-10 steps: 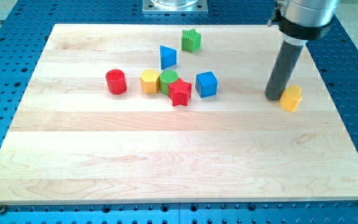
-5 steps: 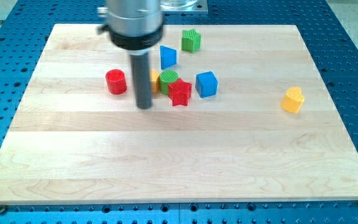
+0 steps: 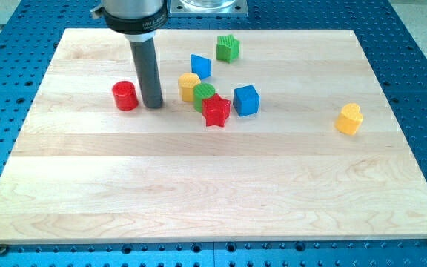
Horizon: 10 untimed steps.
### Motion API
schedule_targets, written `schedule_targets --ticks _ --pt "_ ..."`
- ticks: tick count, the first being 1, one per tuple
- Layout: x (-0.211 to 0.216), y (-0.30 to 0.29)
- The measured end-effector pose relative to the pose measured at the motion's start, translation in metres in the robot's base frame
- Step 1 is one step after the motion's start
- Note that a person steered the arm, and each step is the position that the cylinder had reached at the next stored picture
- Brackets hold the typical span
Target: Place the yellow hexagon to the top of the yellow heart
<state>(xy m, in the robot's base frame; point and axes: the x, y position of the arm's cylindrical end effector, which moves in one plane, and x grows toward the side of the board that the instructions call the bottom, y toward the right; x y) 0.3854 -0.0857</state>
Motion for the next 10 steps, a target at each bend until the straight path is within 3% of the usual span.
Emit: schedule_targets --ticks 1,3,4,5,6,7,8,9,10 --pt "-0.011 0.055" --pt "-0.029 0.030" --pt "-0.057 0.066" --pt "-0.057 0.132" --pt "-0.033 0.207" --pt "-0.045 0.220" --pt "-0.029 0.230" --pt "0.022 0.250" --pt "0.017 0.242"
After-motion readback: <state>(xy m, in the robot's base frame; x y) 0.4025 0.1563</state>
